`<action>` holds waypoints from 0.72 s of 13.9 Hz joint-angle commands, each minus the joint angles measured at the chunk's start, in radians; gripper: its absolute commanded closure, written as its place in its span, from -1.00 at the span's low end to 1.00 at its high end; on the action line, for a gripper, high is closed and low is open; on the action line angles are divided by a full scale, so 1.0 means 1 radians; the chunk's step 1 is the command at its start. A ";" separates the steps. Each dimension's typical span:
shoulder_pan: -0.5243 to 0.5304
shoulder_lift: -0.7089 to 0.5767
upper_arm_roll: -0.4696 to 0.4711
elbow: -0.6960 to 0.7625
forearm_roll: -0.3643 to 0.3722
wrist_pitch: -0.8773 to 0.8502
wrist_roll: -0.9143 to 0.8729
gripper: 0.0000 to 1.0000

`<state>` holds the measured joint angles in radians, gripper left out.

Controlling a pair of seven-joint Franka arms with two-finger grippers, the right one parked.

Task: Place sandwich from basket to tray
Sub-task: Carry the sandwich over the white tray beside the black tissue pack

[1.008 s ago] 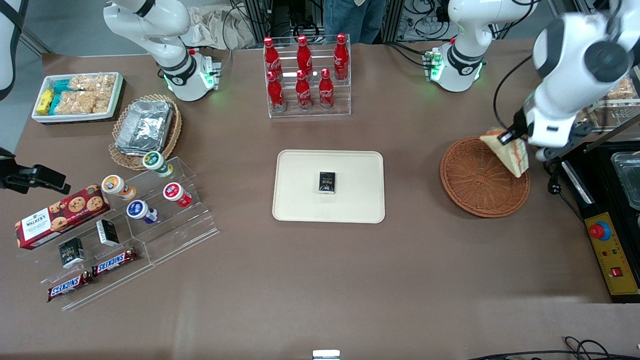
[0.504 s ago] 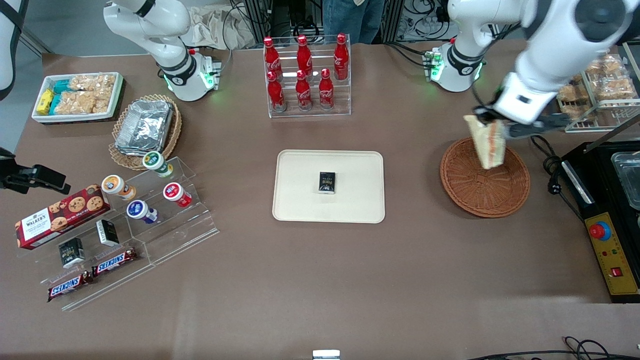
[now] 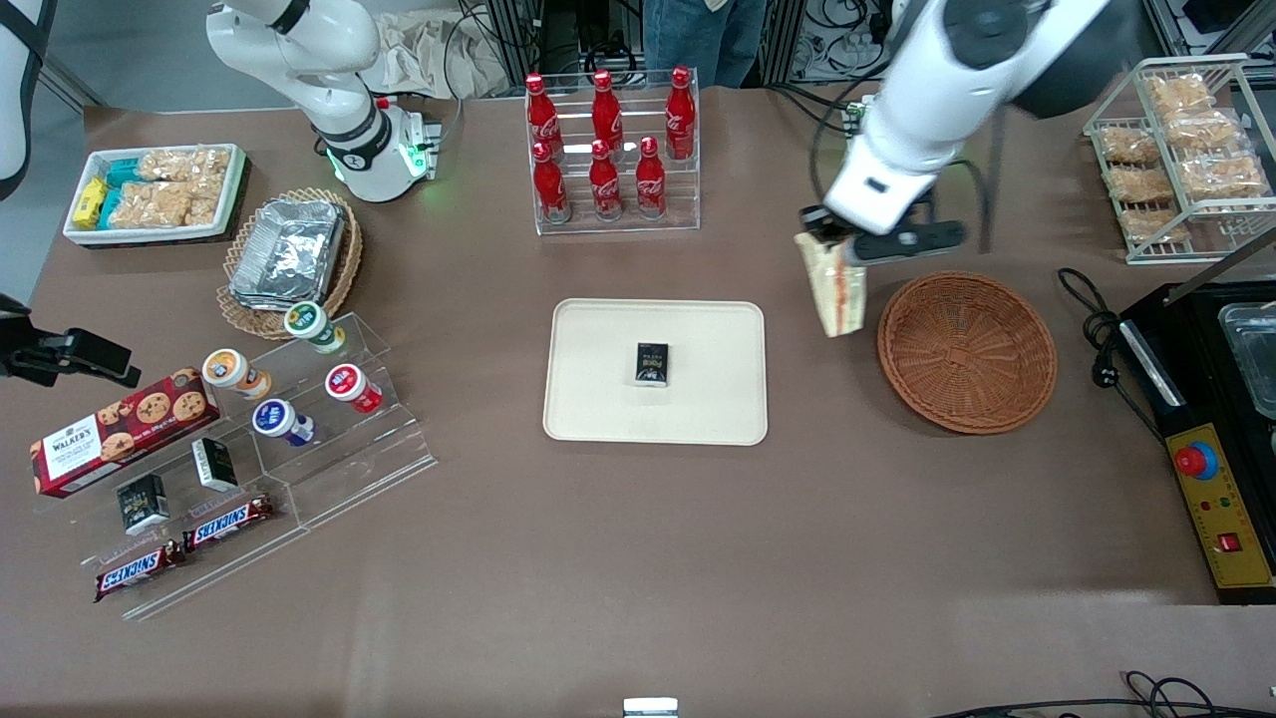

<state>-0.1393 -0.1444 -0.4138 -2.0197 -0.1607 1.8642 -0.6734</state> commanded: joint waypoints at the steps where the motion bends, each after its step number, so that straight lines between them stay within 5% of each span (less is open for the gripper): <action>1: 0.001 0.063 -0.049 -0.026 0.000 0.100 -0.035 1.00; 6: 0.000 0.153 -0.082 -0.151 0.023 0.332 -0.048 1.00; 10: -0.025 0.302 -0.085 -0.162 0.122 0.432 -0.060 1.00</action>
<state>-0.1550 0.0865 -0.4964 -2.1955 -0.0886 2.2481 -0.7068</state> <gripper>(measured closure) 0.837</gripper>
